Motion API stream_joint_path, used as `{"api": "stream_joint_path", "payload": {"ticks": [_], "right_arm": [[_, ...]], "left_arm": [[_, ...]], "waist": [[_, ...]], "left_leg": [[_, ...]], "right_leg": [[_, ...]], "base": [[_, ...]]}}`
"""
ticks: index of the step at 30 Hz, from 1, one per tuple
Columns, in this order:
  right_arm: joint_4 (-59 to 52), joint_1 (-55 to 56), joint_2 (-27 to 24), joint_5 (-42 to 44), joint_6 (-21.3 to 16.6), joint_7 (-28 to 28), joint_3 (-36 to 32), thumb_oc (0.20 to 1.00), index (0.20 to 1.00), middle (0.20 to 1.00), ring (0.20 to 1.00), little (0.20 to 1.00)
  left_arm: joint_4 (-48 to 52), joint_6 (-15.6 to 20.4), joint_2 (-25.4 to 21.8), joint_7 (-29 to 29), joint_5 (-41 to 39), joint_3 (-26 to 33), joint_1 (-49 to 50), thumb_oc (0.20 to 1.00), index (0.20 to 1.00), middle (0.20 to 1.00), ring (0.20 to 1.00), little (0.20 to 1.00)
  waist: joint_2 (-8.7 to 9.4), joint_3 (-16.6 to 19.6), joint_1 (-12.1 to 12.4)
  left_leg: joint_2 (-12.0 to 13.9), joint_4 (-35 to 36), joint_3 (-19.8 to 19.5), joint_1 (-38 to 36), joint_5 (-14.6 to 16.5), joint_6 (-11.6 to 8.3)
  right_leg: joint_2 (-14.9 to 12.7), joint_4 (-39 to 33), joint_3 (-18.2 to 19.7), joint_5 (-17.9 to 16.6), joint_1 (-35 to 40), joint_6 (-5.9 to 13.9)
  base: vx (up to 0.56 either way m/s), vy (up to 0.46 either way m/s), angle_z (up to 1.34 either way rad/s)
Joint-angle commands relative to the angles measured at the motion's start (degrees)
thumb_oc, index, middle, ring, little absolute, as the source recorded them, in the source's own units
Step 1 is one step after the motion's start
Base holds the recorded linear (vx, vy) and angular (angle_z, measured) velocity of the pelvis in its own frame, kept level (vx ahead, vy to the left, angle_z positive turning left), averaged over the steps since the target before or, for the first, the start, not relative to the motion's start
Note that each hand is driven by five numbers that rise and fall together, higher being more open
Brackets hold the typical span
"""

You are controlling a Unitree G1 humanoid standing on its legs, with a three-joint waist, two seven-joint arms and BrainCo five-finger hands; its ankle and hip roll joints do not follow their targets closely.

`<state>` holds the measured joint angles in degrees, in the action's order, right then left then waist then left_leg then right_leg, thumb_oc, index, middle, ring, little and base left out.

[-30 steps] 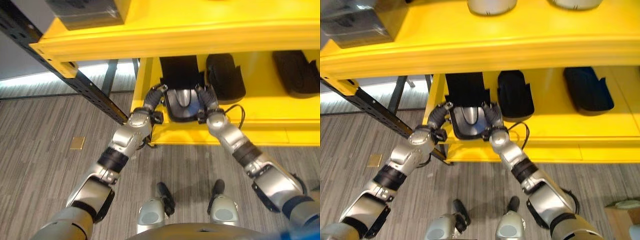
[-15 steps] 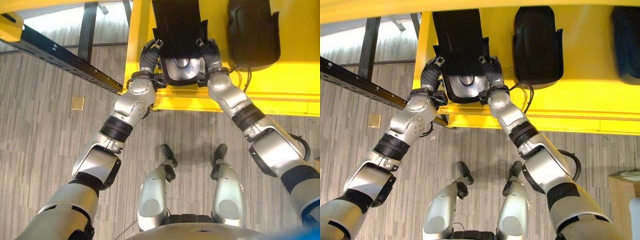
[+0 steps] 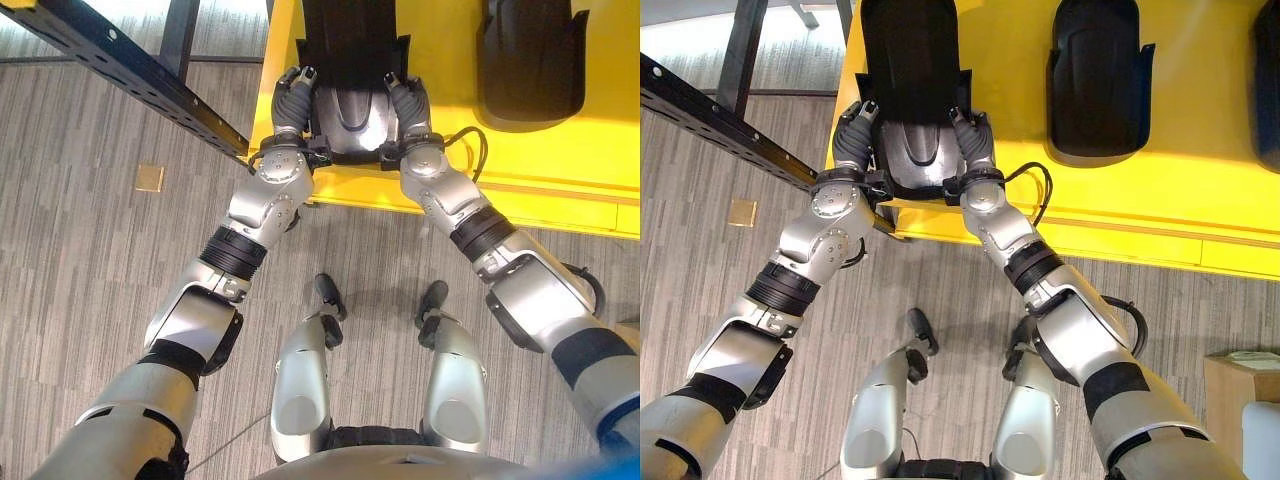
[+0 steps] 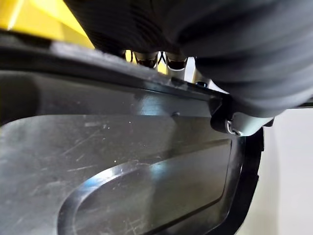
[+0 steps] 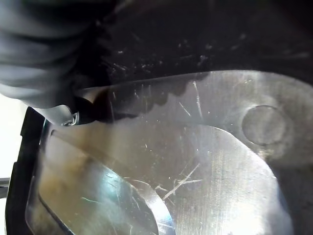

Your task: Move parts from the plastic box to the shelf.

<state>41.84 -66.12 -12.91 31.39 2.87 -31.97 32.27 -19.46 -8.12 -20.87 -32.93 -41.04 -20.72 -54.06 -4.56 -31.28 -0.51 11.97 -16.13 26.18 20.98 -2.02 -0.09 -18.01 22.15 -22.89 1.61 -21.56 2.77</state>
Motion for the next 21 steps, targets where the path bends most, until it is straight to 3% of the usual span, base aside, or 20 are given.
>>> {"api": "stream_joint_path", "payload": {"ticks": [1,6,10,12,13,18,19,20,21], "right_arm": [[-3.1,-5.0,3.9,8.4,-8.1,-0.9,-3.5,0.200,0.200,0.200,0.200,0.200],[-3.3,-4.8,4.4,10.5,-9.4,-1.2,-4.0,0.200,0.200,0.200,0.200,0.200],[-1.4,-5.6,4.8,12.2,-10.5,-0.2,-3.7,0.200,0.200,0.200,0.200,0.200],[-0.7,-6.0,5.3,12.7,-11.3,-0.7,-3.5,0.200,0.200,0.200,0.200,0.200],[-0.3,-6.2,5.5,11.6,-11.8,-0.8,-3.4,0.200,0.200,0.200,0.200,0.200],[0.8,-7.0,6.1,10.5,-12.7,-1.3,-3.0,0.200,0.200,0.200,0.200,0.200],[1.1,-7.4,6.2,10.4,-13.0,-1.1,-2.9,0.200,0.200,0.200,0.200,0.200],[1.5,-8.0,6.2,10.2,-12.9,-0.8,-2.8,0.200,0.200,0.200,0.200,0.200],[1.6,-8.2,6.1,9.7,-12.8,-0.2,-2.8,0.200,0.200,0.200,0.200,0.200]], "left_arm": [[2.2,2.8,0.0,-1.1,2.8,-0.4,-5.5,0.200,0.200,0.200,0.200,0.200],[-0.1,2.3,-1.2,-1.1,4.6,-1.1,-8.0,0.200,0.200,0.200,0.200,0.200],[-3.7,2.8,-1.7,-1.2,0.1,-1.9,-11.3,0.200,0.200,0.200,0.200,0.200],[-4.9,3.1,-1.5,-1.1,-1.2,-2.5,-12.5,0.269,0.269,0.269,0.269,0.269],[-5.5,3.3,-1.3,-1.1,-1.4,-2.7,-12.9,0.200,0.200,0.200,0.200,0.200],[-7.4,4.2,-0.8,-1.7,-1.2,-3.4,-14.5,0.200,0.200,0.200,0.200,0.200],[-7.9,4.1,-0.7,-1.5,-0.8,-3.7,-15.0,0.338,0.338,0.338,0.338,0.338],[-8.6,3.8,-0.7,-1.7,-0.9,-4.1,-15.8,0.909,0.909,0.909,0.909,0.909],[-8.7,3.6,-0.5,-2.2,-1.3,-4.3,-16.2,1.000,1.000,1.000,1.000,1.000]], "waist": [[-0.75,1.5,1.0],[-0.93,1.5,0.8],[-1.33,1.5,0.5],[-1.42,1.5,0.6],[-1.49,1.5,0.6],[-1.54,1.5,0.6],[-1.51,1.5,0.6],[-1.50,1.5,0.6],[-1.50,1.5,0.7]], "left_leg": [[3.9,-0.7,-0.3,-0.5,1.9,-7.04],[4.0,-0.8,0.0,-0.1,1.6,-7.16],[4.2,-0.7,0.5,-0.2,1.3,-7.25],[4.3,-0.8,0.6,0.0,1.2,-7.32],[4.4,-0.8,0.7,0.1,1.1,-7.32],[4.8,-0.8,0.7,0.4,0.6,-7.50],[4.9,-0.8,0.6,0.6,0.5,-7.57],[5.0,-0.9,0.6,0.9,0.3,-7.62],[5.1,-0.9,0.4,1.0,0.3,-7.65]], "right_leg": [[-2.0,1.0,2.4,1.5,-3.9,5.07],[-2.2,1.8,2.7,1.6,-4.7,5.11],[-2.5,2.4,2.8,1.5,-5.0,5.11],[-2.7,2.8,2.7,1.6,-5.1,5.12],[-2.8,2.9,2.6,1.6,-5.2,5.11],[-3.0,3.4,2.6,1.4,-5.6,5.14],[-3.0,3.4,2.5,1.3,-5.8,5.18],[-3.1,3.6,2.5,1.3,-6.0,5.19],[-3.1,3.8,2.5,1.3,-6.1,5.21]], "base": [[0.03,0.037,0.03],[0.02,0.021,0.01],[0.03,0.035,0.02],[0.02,0.012,0.00],[0.00,0.000,0.00],[0.01,0.008,0.01],[0.01,0.011,0.04],[0.00,0.002,0.05],[0.00,-0.005,0.05]]}}
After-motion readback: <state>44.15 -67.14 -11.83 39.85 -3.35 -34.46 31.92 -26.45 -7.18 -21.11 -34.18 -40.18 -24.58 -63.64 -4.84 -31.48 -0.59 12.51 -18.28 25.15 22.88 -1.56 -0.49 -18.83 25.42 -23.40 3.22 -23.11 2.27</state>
